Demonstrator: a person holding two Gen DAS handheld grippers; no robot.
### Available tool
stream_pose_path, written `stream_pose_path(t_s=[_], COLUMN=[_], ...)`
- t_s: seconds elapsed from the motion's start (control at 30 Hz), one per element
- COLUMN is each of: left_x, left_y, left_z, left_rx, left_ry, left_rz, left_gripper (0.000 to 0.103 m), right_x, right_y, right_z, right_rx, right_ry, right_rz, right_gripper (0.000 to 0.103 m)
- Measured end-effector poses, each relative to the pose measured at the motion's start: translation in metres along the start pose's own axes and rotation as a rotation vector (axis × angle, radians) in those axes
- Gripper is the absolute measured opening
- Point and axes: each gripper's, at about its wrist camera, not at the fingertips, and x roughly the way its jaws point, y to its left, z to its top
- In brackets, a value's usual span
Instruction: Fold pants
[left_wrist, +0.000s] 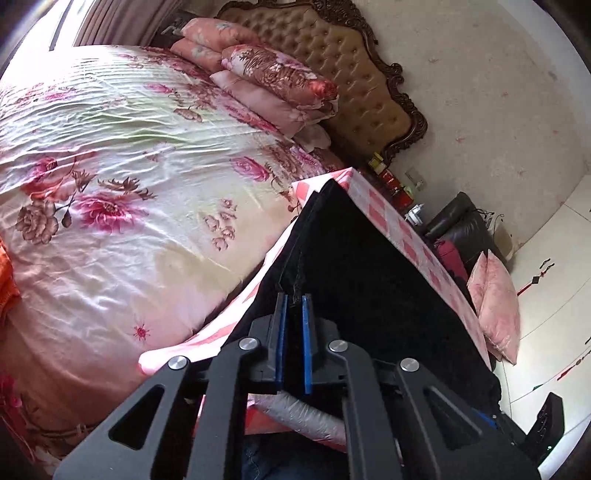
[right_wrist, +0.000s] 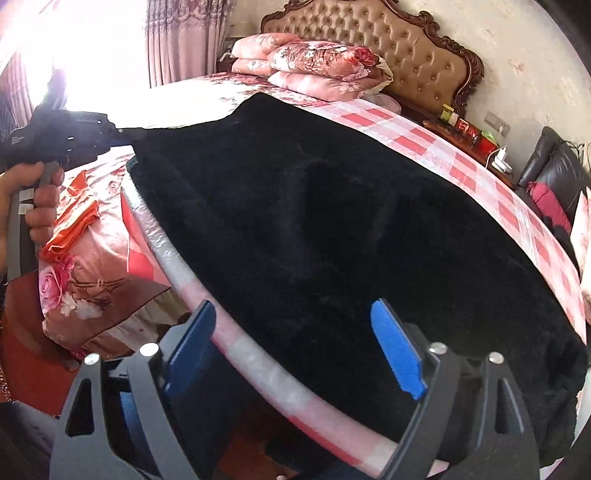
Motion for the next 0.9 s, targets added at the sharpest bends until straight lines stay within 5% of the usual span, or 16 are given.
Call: stream_pose_path(t_s=[0.13, 0.17, 0.27, 0.63, 0.77, 0.9], left_x=[-0.011, -0.014, -0.021, -0.013, -0.021, -0.019], left_y=[-0.005, -0.005, -0.003, 0.026, 0.040, 0.056], left_z=[0.006, 0.006, 0.001, -0.020, -0.026, -0.028], left_rx=[-0.012, -0.020, -0.034, -0.135, -0.197, -0.274], left_ry=[-0.018, -0.019, -0.019, 0.035, -0.013, -0.003], left_rz=[-0.017, -0.019, -0.015, 0.017, -0.002, -0.096], left_gripper=[0.004, 0.004, 0.004, 0.004, 0.054, 0.055], right_x=[0.002, 0.000, -0.002, -0.006, -0.008, -0.018], right_y=[-0.008, -0.011, -0.015, -0.006, -0.009, -0.013], right_z=[-0.006, -0.006, -0.006, -0.011, -0.010, 0.003], right_rx=[0.000, 0.020, 0.042, 0.028, 0.057, 0.100], right_ry=[0.013, 0.013, 0.017, 0.056, 0.078, 0.049], right_rz=[0.011, 0.037, 0.070, 0.120, 0.174, 0.271], right_gripper=[0.051, 0.037, 0.033, 0.033, 0.042, 0.058])
